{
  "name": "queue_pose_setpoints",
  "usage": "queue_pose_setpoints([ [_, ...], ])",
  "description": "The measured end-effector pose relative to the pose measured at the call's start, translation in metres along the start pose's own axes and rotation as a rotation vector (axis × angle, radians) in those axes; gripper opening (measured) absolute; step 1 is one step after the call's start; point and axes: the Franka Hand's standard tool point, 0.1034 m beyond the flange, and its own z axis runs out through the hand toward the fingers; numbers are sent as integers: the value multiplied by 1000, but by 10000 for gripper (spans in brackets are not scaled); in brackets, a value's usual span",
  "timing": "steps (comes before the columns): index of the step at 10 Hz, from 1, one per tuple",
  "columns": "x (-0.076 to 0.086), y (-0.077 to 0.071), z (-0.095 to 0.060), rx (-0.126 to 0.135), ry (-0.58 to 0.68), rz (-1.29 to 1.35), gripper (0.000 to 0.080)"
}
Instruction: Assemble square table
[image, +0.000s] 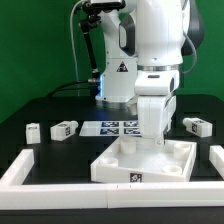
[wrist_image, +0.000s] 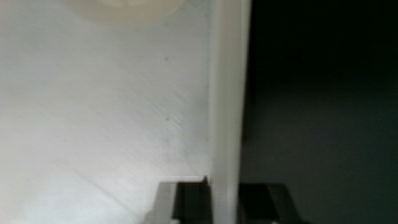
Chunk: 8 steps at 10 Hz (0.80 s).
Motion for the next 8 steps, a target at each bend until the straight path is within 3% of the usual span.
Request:
queue_pose_setpoints([
  [1,-1,2,0,-5,0,-86,56],
  [3,9,6,-3,-44,7,-273,57],
  [8,9,5,0,-38,0,-330,57],
])
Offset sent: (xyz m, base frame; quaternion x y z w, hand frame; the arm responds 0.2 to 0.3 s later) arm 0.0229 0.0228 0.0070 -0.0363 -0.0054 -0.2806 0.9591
